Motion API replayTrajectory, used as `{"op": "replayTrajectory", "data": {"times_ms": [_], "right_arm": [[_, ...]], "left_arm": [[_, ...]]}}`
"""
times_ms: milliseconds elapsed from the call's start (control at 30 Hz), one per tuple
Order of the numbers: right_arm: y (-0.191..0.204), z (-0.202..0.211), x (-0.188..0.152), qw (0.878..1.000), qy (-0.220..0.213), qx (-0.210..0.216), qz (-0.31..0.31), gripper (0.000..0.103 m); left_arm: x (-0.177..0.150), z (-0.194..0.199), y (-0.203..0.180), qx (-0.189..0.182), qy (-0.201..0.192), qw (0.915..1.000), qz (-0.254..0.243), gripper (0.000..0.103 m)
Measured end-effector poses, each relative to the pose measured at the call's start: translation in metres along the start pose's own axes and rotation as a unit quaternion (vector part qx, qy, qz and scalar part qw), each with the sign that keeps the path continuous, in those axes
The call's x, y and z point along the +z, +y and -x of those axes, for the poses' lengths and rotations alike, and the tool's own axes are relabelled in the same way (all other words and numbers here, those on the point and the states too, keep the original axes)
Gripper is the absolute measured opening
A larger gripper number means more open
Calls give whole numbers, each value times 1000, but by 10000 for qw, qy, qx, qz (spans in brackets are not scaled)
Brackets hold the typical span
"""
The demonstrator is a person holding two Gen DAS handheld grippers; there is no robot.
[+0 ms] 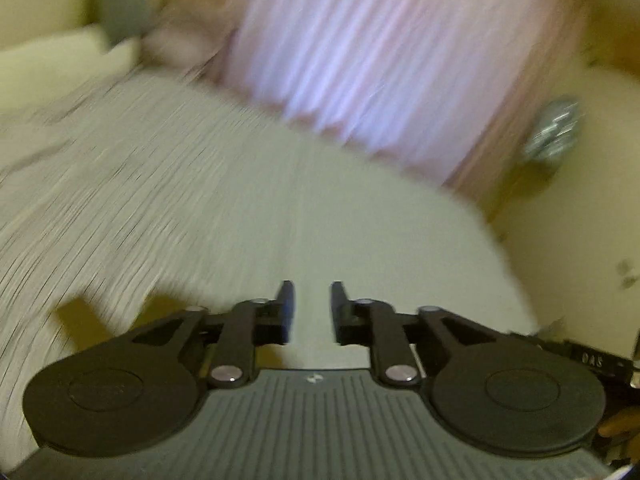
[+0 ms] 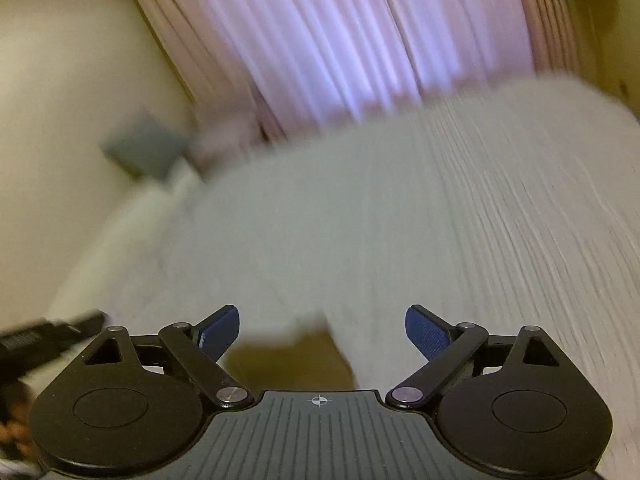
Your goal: Fold clothes
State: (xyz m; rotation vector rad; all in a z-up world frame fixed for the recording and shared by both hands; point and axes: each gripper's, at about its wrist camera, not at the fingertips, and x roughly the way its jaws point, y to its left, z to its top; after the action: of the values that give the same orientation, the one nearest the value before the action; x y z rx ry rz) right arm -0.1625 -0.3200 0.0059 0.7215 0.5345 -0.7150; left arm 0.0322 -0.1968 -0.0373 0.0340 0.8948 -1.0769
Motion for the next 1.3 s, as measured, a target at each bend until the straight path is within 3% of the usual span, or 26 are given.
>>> {"op": "replayTrajectory", "data": {"times_ms": [167, 300, 467, 633, 1033, 1300], "right_arm": [[-22, -28, -62, 9923, 1212, -229, 119, 93], [6, -45, -78, 9837, 1713, -125, 529, 93], [14, -47, -98, 9792, 1770, -73, 990, 93], [27, -64, -118, 9749, 1922, -322, 1074, 93], [98, -65, -162, 9766, 1883, -695, 771, 93], [120, -46, -200, 9781, 1750, -1086, 302, 93]], "left_arm": [[-62, 0, 42, 905, 858, 9906, 565, 20], [-83, 0, 60, 1162, 1114, 9844, 709, 27], [-84, -2, 65, 1202, 1184, 9839, 585, 31], [-87, 10, 72, 1138, 1264, 9847, 386, 34], [-73, 32, 131, 844, 1531, 9843, -234, 38], [-77, 39, 153, 610, 1749, 9805, -650, 39]]}}
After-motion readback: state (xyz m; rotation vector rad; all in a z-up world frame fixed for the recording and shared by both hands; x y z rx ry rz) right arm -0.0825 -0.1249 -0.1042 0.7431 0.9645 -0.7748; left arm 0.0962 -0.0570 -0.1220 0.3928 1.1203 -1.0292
